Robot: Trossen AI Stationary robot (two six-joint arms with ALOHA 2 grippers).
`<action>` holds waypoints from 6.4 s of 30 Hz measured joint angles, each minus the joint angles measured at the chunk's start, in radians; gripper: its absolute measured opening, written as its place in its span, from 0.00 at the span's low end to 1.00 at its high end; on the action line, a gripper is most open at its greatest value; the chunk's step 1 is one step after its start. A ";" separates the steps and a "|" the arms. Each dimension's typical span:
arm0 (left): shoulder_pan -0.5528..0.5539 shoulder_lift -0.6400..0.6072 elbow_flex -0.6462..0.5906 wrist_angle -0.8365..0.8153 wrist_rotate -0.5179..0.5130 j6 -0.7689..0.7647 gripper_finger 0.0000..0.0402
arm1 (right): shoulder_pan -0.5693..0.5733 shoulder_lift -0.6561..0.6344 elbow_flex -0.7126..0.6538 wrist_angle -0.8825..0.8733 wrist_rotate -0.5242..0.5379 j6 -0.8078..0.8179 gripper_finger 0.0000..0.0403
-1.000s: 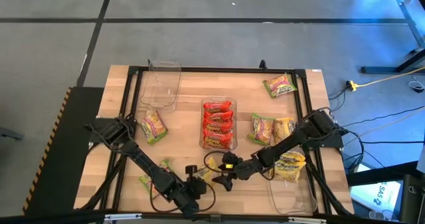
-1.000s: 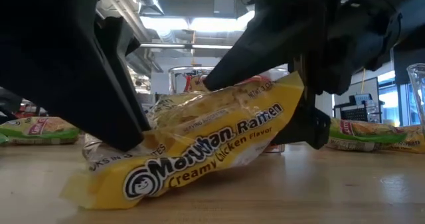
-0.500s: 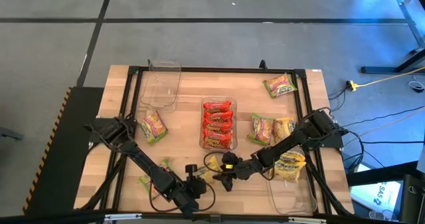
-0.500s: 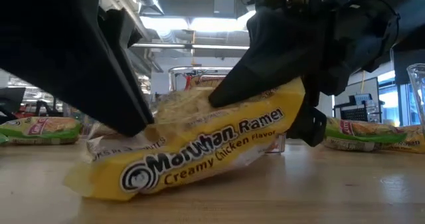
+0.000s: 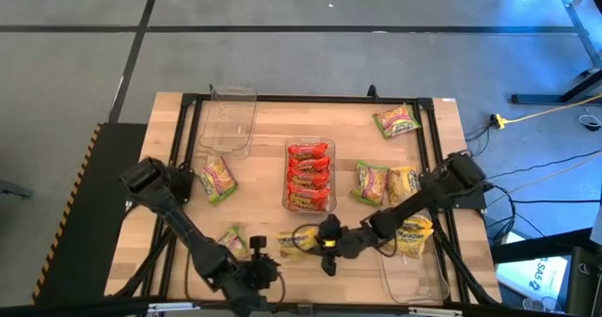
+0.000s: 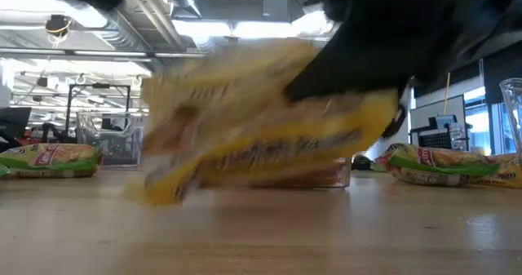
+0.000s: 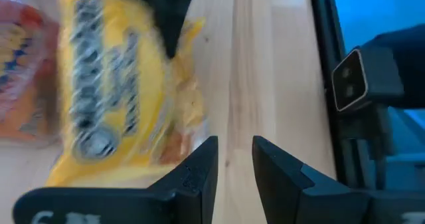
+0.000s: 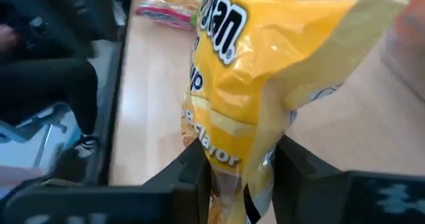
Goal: Sort Maruchan noodles
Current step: Put the bottom yellow noodle pack into the bottom transparent bin
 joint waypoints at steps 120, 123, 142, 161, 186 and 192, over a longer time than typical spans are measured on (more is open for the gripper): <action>0.359 -0.015 -0.095 0.480 0.088 0.297 0.34 | -0.055 -0.217 0.483 -1.176 0.018 -0.227 0.74; 0.358 -0.015 -0.095 0.482 0.088 0.293 0.34 | -0.059 -0.199 0.483 -1.188 0.018 -0.227 0.73; 0.357 -0.048 -0.097 0.473 0.195 0.255 0.51 | -0.034 -0.219 0.483 -1.184 -0.058 -0.289 0.22; 0.242 -0.144 -0.095 0.359 0.168 0.279 0.51 | 0.339 -0.444 0.481 -1.587 -0.035 0.236 0.24; 0.266 -0.143 -0.095 0.359 0.129 0.278 0.51 | 0.615 -0.457 0.030 -1.273 -0.024 0.550 0.25; 0.266 -0.143 -0.095 0.359 0.129 0.278 0.51 | 0.615 -0.457 -0.034 -1.214 -0.022 0.550 0.25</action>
